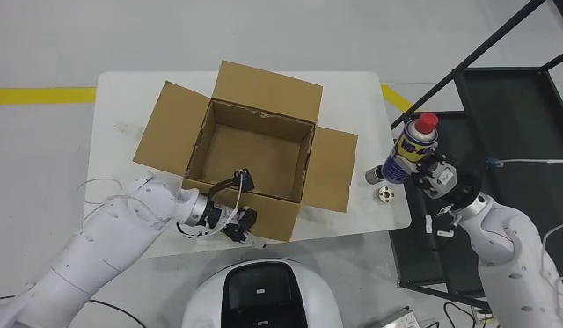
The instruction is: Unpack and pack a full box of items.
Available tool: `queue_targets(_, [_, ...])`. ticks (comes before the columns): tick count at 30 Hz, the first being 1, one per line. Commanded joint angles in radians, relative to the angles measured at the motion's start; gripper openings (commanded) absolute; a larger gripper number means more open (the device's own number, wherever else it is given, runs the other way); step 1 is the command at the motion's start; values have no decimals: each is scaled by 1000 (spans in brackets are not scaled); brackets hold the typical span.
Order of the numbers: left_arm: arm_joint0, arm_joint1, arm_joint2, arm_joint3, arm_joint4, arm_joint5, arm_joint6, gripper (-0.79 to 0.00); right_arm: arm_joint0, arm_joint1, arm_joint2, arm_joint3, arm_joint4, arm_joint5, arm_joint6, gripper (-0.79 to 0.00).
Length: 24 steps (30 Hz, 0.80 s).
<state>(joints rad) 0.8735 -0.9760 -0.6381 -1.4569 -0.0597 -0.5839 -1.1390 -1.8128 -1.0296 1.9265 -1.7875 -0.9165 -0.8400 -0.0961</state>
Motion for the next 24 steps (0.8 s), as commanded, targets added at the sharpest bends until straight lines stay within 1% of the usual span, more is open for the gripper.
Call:
queue_targets(1, [-12,-12,13,17,16,-8,43,0,-2,0,4,1,3,-2,2,-785])
queue_targets(8, [-42,-52,49,56,10,-32,131,0,-14,-1,24,1,8,-2,3,-785])
queue_targets(12, [-60,-75,61,77,-7,-24,188,0,-22,-2,28,-1,10,1,5,-785])
queue_targets(17, [-91,-102,67,124,-41,-10,235,0,-26,-3,25,-7,9,4,9,-785])
queue_targets(20, [-112,-109,54,146,-100,-3,210,0,-27,-4,24,-10,9,3,9,-785])
queue_targets(24, [-126,-98,18,139,-196,23,95,0,-25,-5,16,-9,10,2,7,-785])
